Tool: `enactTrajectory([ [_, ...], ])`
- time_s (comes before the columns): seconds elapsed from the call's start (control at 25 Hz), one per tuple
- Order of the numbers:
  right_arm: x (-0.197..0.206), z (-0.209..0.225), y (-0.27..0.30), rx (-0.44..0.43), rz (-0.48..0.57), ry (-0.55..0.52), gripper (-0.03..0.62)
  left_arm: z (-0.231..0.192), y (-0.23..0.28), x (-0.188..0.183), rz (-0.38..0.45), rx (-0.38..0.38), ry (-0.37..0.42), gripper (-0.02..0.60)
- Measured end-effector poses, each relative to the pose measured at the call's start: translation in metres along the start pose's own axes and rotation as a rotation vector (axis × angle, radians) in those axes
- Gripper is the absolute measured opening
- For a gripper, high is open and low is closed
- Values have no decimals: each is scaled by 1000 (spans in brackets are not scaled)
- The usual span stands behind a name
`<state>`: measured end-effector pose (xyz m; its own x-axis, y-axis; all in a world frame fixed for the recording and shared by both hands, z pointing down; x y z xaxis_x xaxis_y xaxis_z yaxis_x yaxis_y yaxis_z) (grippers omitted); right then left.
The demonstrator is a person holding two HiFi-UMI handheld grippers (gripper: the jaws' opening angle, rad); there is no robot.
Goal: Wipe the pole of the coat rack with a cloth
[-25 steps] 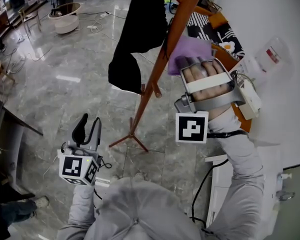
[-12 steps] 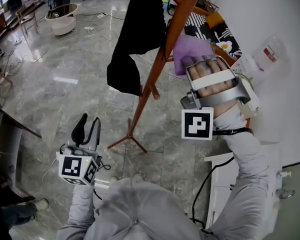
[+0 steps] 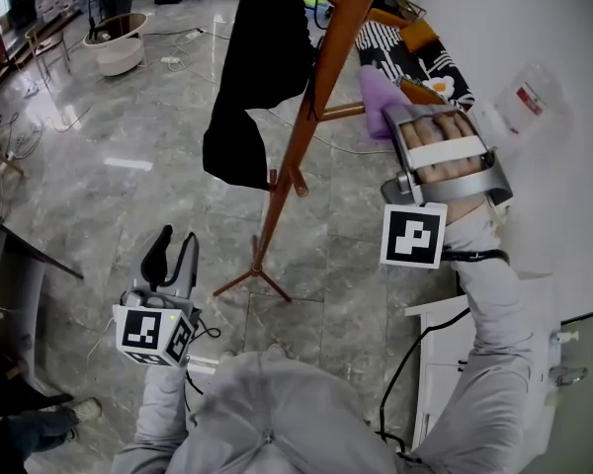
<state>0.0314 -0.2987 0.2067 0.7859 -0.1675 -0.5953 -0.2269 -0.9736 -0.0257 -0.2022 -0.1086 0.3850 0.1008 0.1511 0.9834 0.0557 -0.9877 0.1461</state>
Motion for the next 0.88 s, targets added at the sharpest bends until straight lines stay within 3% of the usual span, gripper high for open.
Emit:
enactTrajectory([
  [0.24, 21, -18, 5, -54, -51, 51, 54, 5, 3, 0, -4, 11, 7, 169],
  [0.48, 24, -79, -1, -278, -48, 169, 54, 8, 4, 2, -14, 20, 11, 169],
  [0.72, -6, -109, -33, -442, 167, 441, 55, 10, 4, 6, -32, 24, 11, 169],
  [0.88, -28, -82, -60, -427, 385, 539, 55, 11, 3, 7, -38, 20, 14, 169],
])
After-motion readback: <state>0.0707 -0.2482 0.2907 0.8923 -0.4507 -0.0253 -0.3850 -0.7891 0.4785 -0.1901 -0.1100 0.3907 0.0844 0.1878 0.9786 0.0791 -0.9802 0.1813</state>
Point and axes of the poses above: the fingertips, and each gripper's own axes: y forward along the fingers, z to its right, x out of its underside, the point moved 4 cm from there along -y, backward along the fingers, and after that the axes turned 9 degrees about -z, right-handed, at the moved point
